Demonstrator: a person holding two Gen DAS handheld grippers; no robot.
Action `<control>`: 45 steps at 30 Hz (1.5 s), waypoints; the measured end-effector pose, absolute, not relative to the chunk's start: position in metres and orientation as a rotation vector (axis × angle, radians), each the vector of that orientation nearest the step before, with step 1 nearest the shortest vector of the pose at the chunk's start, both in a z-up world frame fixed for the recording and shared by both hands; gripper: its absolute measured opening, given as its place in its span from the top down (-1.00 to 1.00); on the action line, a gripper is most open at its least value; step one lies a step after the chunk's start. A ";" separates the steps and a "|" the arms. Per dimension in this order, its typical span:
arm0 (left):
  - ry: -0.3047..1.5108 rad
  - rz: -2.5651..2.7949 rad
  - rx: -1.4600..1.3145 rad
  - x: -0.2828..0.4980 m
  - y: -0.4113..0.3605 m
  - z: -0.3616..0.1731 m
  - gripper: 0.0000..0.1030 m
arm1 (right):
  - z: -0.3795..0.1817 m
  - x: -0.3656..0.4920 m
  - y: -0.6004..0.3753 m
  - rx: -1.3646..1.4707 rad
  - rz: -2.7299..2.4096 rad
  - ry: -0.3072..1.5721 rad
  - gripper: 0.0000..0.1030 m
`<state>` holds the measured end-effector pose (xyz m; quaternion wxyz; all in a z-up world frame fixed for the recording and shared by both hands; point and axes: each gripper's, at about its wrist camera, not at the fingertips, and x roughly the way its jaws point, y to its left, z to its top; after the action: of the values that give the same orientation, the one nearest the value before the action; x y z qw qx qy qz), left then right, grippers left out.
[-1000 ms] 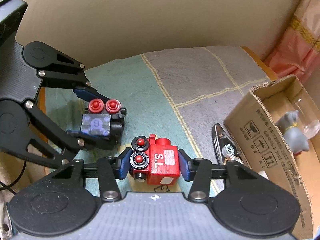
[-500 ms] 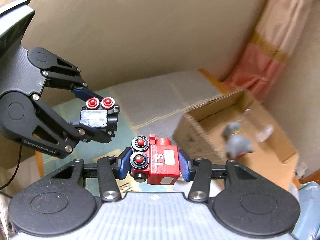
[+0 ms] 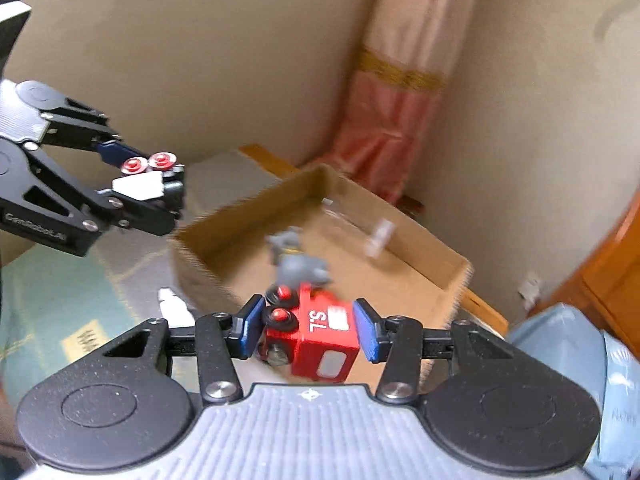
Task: Organize rigid objects
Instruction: 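Carry both train cars over the box and release them inside, then move the left tool to the clear plastic cup and grasp it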
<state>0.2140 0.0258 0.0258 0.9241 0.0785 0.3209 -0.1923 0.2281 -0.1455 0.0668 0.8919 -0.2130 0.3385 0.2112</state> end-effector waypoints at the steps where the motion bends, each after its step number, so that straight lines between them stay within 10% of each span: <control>1: 0.666 -0.393 0.167 0.218 0.023 0.024 0.04 | 0.065 0.233 -0.151 -0.429 0.424 0.707 0.28; 11: 0.702 -0.401 0.199 0.245 0.005 0.011 0.04 | 0.044 0.254 -0.180 -0.393 0.351 0.758 0.15; 15: 0.703 -0.398 0.196 0.249 0.003 0.008 0.00 | 0.043 0.249 -0.189 -0.382 0.324 0.753 -0.30; 18: 0.686 -0.358 0.183 0.250 0.004 0.008 -0.96 | 0.044 0.245 -0.193 -0.369 0.316 0.744 -0.72; 21: 0.657 -0.347 0.159 0.243 0.008 0.013 -0.98 | 0.047 0.238 -0.196 -0.358 0.311 0.721 -0.94; 45: 0.675 -0.298 0.127 0.139 0.015 -0.012 -0.98 | 0.002 0.134 -0.208 -0.132 0.222 0.757 -1.00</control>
<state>0.1388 0.0145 -0.0117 0.9307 0.0621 0.3298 -0.1454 0.1343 -0.2080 0.0025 0.9212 -0.0641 0.3683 0.1082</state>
